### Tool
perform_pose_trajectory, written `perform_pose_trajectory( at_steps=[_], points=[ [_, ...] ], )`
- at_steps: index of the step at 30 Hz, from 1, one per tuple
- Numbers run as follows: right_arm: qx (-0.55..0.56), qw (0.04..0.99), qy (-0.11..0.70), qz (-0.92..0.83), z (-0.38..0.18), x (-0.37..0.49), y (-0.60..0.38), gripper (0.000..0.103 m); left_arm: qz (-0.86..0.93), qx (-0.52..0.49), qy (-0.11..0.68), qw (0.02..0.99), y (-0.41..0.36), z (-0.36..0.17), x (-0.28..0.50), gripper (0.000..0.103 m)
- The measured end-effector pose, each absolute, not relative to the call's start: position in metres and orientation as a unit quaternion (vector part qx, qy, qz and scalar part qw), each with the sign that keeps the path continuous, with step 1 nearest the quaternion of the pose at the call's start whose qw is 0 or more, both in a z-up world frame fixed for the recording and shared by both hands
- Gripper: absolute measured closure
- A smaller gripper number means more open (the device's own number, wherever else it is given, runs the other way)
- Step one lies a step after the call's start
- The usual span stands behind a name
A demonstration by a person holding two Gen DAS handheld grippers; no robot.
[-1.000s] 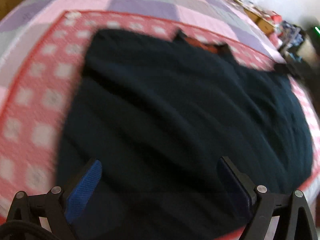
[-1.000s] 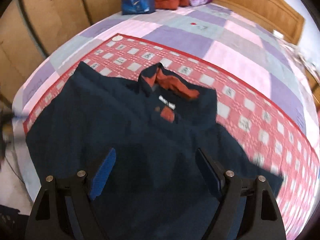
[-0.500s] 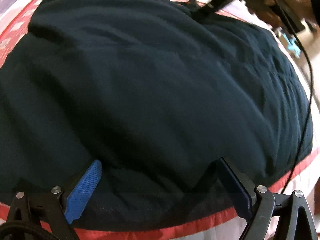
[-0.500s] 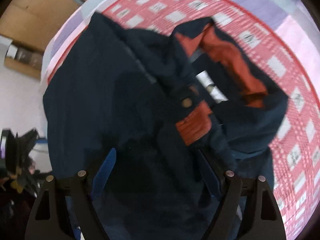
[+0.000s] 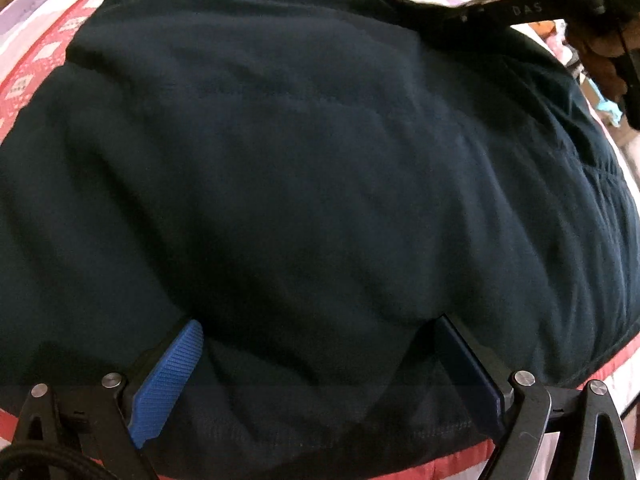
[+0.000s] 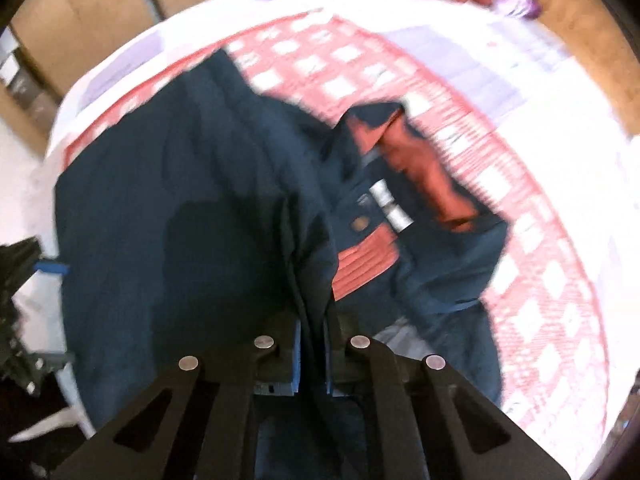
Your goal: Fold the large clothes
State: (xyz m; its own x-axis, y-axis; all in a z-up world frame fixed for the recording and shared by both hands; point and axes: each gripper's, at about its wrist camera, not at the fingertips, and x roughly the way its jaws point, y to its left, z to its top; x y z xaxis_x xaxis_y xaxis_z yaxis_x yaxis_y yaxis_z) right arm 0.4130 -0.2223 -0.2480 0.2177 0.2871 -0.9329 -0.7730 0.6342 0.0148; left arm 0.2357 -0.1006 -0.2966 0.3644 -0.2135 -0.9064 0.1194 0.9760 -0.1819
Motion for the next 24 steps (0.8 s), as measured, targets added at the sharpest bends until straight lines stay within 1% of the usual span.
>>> perform_pose_trajectory(
  at_steps=[5, 8, 10, 14, 15, 17, 19, 20, 23, 24],
  points=[
    [-0.268, 0.799, 0.453, 0.289, -0.236, 0.414, -0.224, 0.096, -0.102, -0.042, 0.54, 0.834, -0.107, -0.283, 0.25, 0.007],
    [-0.254, 0.829, 0.431, 0.249, -0.227, 0.427, -0.226, 0.096, -0.11, -0.039, 0.519, 0.847, -0.115, -0.273, 0.264, 0.007],
    [-0.239, 0.832, 0.445, 0.228, -0.236, 0.443, -0.228, 0.096, -0.111, -0.035, 0.51, 0.852, -0.118, -0.272, 0.27, 0.007],
    [-0.179, 0.806, 0.529, 0.196, -0.293, 0.466, -0.233, 0.095, -0.098, -0.019, 0.506, 0.857, -0.128, -0.283, 0.289, 0.007],
    [-0.176, 0.811, 0.525, 0.191, -0.295, 0.466, -0.232, 0.093, -0.096, -0.016, 0.502, 0.859, -0.128, -0.285, 0.291, 0.006],
    [-0.173, 0.816, 0.521, 0.181, -0.299, 0.472, -0.232, 0.092, -0.09, -0.003, 0.489, 0.867, -0.13, -0.293, 0.296, 0.001],
    [-0.156, 0.821, 0.521, 0.173, -0.3, 0.479, -0.239, 0.088, -0.084, 0.002, 0.478, 0.874, -0.132, -0.298, 0.297, 0.0],
    [-0.14, 0.819, 0.528, 0.174, -0.302, 0.485, -0.244, 0.084, -0.081, 0.0, 0.477, 0.875, -0.133, -0.299, 0.3, 0.0],
    [-0.097, 0.816, 0.541, 0.181, -0.299, 0.492, -0.257, 0.082, -0.068, 0.0, 0.48, 0.875, -0.135, -0.304, 0.308, 0.0],
    [-0.098, 0.82, 0.535, 0.177, -0.294, 0.489, -0.259, 0.076, -0.066, 0.001, 0.481, 0.874, -0.136, -0.305, 0.31, 0.0]
  ],
)
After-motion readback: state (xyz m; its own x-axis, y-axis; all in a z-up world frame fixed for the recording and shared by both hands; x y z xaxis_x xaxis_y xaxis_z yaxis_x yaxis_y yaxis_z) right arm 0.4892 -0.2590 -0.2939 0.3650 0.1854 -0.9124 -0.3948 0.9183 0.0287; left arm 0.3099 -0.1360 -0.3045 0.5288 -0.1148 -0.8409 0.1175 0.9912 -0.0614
